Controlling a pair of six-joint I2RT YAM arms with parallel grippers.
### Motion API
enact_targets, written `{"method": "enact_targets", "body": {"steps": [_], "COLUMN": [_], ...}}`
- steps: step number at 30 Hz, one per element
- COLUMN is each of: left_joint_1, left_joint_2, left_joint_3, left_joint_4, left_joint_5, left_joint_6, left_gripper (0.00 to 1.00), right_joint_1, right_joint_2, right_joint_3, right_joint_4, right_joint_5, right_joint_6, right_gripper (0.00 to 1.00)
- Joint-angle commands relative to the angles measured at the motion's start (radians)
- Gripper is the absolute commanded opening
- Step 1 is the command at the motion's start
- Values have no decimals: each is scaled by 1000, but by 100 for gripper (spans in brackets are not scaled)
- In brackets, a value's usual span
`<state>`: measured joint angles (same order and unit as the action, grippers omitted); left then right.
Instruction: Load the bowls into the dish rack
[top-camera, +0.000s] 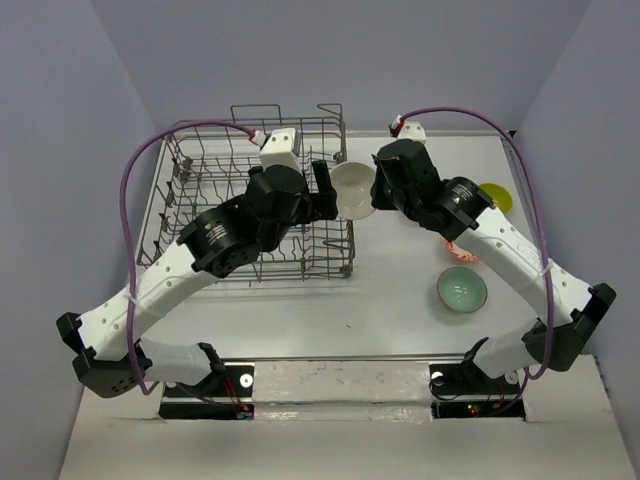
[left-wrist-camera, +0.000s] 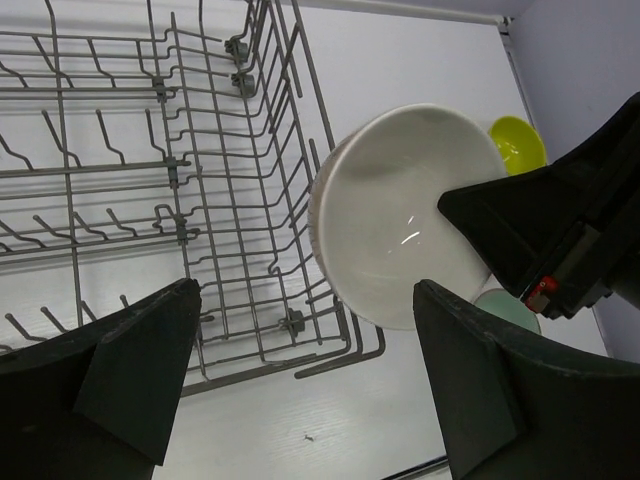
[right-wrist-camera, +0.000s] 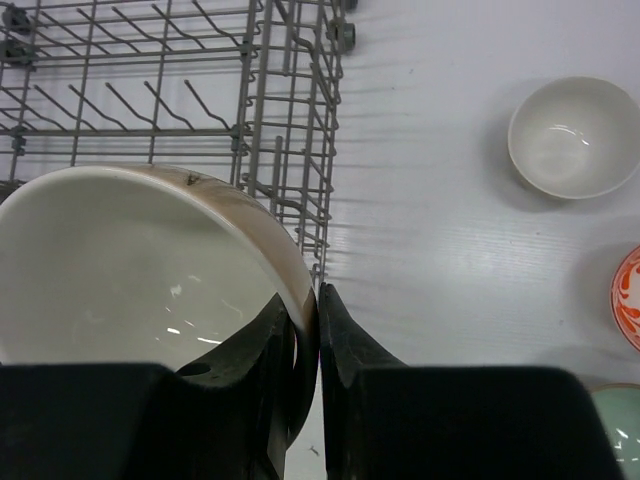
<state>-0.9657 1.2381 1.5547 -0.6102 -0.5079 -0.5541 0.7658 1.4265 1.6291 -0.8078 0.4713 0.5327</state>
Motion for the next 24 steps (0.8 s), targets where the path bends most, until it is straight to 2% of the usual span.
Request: {"method": "enact_targets", "body": {"steps": [1,6,11,19,24], "left_joint_1": [-13,-13,-11,-13,-13], "left_joint_2": [29,52,75,84,109], "left_joint_3": [8,13,39,56,64], "left_joint_4": [-2,17,-19,-26,-17], "left_joint_5": [-75,-112,-172,-185,-172], "left_joint_6": [-47,-55,-69,-66,-63], "left_gripper": [95,95,91,65,55], "right_joint_1": [56,95,115,124,142], "right_joint_2": [18,49,32,22,43], "right_joint_3": [138,186,192,224,275], "right_joint_4": [64,53,50,36,13], "right_joint_5": [72,90,109,119,125], "right_joint_6": [27,20,18,4,-7], "right_gripper": [1,1,1,1,1]}}
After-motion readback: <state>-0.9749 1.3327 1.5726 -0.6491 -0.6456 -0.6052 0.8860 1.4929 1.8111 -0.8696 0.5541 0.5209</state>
